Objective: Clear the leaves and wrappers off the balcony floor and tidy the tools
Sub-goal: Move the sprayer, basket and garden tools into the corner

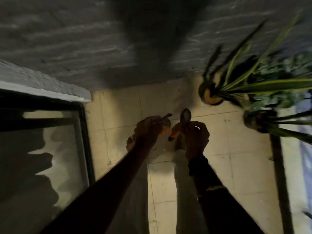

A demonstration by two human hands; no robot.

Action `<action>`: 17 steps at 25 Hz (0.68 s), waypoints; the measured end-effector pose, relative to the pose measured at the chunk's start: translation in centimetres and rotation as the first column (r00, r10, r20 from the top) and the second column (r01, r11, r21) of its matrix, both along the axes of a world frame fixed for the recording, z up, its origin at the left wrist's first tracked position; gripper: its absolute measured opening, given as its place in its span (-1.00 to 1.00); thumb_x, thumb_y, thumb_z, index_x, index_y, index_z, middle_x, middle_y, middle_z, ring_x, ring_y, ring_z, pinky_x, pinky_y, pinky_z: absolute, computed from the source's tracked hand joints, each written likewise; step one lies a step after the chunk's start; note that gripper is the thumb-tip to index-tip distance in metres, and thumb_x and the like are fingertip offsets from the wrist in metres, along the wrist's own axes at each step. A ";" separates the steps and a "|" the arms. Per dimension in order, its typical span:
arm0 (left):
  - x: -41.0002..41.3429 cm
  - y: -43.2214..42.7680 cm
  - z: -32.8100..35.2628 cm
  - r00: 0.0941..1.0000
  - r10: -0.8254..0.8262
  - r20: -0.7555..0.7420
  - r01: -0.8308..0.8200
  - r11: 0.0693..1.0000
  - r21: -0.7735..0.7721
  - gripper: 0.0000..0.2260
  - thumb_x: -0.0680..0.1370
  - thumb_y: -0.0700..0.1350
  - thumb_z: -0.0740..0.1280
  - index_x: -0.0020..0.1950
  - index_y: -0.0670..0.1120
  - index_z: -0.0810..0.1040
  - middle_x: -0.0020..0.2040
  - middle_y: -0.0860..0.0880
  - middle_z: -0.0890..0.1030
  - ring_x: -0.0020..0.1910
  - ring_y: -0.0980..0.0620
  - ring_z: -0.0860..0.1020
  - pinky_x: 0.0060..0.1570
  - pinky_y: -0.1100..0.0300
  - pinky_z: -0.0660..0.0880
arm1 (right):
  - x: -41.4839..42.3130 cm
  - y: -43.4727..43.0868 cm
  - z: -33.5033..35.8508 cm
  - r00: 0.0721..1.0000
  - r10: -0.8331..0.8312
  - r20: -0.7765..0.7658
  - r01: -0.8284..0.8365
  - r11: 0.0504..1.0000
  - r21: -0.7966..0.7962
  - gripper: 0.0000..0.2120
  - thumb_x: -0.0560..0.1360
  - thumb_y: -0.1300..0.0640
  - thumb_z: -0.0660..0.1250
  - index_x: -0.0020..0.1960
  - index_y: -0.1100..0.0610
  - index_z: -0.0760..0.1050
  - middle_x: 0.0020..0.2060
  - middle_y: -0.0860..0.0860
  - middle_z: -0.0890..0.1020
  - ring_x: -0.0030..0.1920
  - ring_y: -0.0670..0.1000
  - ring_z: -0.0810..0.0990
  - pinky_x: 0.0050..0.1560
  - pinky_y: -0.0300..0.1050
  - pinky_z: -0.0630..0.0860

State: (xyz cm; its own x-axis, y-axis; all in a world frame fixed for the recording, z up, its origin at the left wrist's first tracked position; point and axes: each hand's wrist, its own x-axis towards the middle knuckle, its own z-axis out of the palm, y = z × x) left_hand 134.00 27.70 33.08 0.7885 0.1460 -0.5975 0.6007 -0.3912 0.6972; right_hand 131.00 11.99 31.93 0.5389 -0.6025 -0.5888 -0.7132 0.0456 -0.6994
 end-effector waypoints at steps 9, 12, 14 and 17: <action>0.9 -3.6 22.7 0.716 -0.495 0.492 0.456 0.866 0.207 -0.85 0.49 0.04 0.48 -0.13 -0.03 0.69 -0.19 0.07 0.68 -0.17 0.04 0.63 -0.13 0.10 0.53 | -9.2 -2.2 22.0 0.850 -0.448 0.276 0.448 0.892 0.070 -0.90 0.41 0.17 0.52 -0.13 0.14 0.61 -0.38 0.02 0.65 -0.34 -0.02 0.61 -0.15 0.16 0.67; 0.9 -6.2 29.0 0.572 -0.633 0.521 0.548 0.768 0.332 -0.86 0.54 0.02 0.42 -0.09 -0.04 0.63 -0.19 0.02 0.68 -0.23 0.04 0.59 -0.25 0.21 0.36 | -12.0 -2.6 26.7 0.764 -0.530 0.368 0.559 0.828 0.031 -0.80 0.42 0.02 0.43 -0.20 0.17 0.62 -0.33 0.22 0.64 -0.35 0.23 0.58 -0.32 0.27 0.57; -0.3 -8.3 32.6 0.453 -0.687 0.568 0.629 0.698 0.342 -0.82 0.53 0.08 0.42 -0.11 -0.02 0.60 -0.24 0.02 0.67 -0.28 0.02 0.61 -0.29 0.19 0.43 | -14.5 -3.2 30.3 0.685 -0.582 0.438 0.638 0.770 0.026 -0.81 0.50 0.13 0.41 -0.21 0.24 0.60 -0.42 0.13 0.58 -0.47 0.05 0.51 -0.44 0.03 0.49; -3.0 -12.5 36.1 0.339 -0.731 0.592 0.761 0.583 0.284 -0.74 0.49 0.21 0.41 -0.16 0.03 0.56 -0.32 0.09 0.63 -0.33 0.08 0.62 -0.30 0.07 0.59 | -18.3 -5.0 34.0 0.597 -0.572 0.563 0.687 0.727 0.010 -0.79 0.54 0.22 0.37 -0.21 0.34 0.53 -0.40 0.08 0.53 -0.45 -0.03 0.46 -0.43 -0.08 0.47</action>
State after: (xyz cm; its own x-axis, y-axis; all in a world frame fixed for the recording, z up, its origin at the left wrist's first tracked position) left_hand 131.02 15.21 69.21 0.7086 -0.7033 0.0572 -0.4795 -0.4206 0.7702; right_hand 112.66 6.98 65.94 0.1522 -0.9701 -0.1892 -0.1045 0.1746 -0.9791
